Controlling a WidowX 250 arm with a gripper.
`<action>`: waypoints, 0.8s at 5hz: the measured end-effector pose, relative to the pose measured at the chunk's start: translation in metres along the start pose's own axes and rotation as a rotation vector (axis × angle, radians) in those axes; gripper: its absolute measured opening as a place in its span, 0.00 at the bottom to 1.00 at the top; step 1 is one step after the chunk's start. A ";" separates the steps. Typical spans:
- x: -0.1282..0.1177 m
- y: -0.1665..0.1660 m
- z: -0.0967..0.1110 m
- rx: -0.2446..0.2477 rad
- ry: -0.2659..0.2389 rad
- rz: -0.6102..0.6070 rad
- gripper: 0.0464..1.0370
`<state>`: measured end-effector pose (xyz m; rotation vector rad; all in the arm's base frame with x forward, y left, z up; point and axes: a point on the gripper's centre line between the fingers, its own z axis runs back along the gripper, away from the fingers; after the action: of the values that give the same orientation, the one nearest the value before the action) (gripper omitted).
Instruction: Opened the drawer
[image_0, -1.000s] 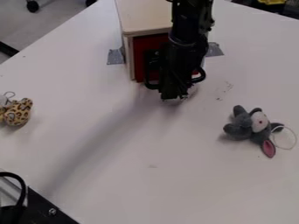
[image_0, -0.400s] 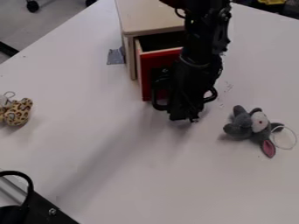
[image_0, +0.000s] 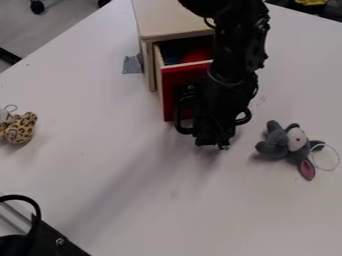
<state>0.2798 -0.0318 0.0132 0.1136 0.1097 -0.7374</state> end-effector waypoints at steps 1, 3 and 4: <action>0.000 -0.008 0.002 -0.001 -0.002 -0.016 0.08; -0.004 -0.023 0.002 -0.002 0.001 -0.042 0.08; -0.005 -0.025 0.003 -0.008 -0.002 -0.043 0.10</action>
<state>0.2594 -0.0474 0.0148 0.1036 0.1136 -0.7799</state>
